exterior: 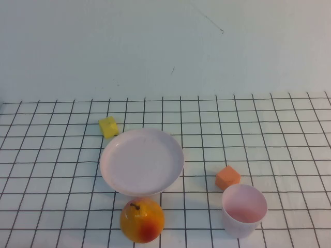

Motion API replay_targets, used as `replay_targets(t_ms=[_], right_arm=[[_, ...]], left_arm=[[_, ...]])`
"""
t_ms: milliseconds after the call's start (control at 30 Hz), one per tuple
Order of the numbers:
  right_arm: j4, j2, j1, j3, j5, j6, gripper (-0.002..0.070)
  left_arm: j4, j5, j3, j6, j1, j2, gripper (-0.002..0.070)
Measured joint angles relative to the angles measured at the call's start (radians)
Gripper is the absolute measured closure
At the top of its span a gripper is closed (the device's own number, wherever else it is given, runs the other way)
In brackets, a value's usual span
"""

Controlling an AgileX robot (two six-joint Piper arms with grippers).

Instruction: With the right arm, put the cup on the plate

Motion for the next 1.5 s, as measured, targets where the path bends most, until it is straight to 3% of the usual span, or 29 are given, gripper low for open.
replay_targets(t_ms=[433,833,1167,1500], right_arm=[[-0.015,0.0,0.0,0.0,-0.01,-0.002,0.0678],[-0.027,0.0,0.0,0.0,-0.208,-0.002,0.0678],[-0.035,0.0,0.0,0.0,-0.252,-0.005,0.0678],[-0.037,0.0,0.0,0.0,-0.662,0.025,0.0678]], left_arm=[[0.0,0.0,0.0,0.0,0.0,0.0,0.0678],[0.0,0.0,0.0,0.0,0.0,0.0,0.0678],[0.0,0.0,0.0,0.0,0.0,0.0,0.0678],[0.0,0.0,0.0,0.0,0.0,0.0,0.0678]])
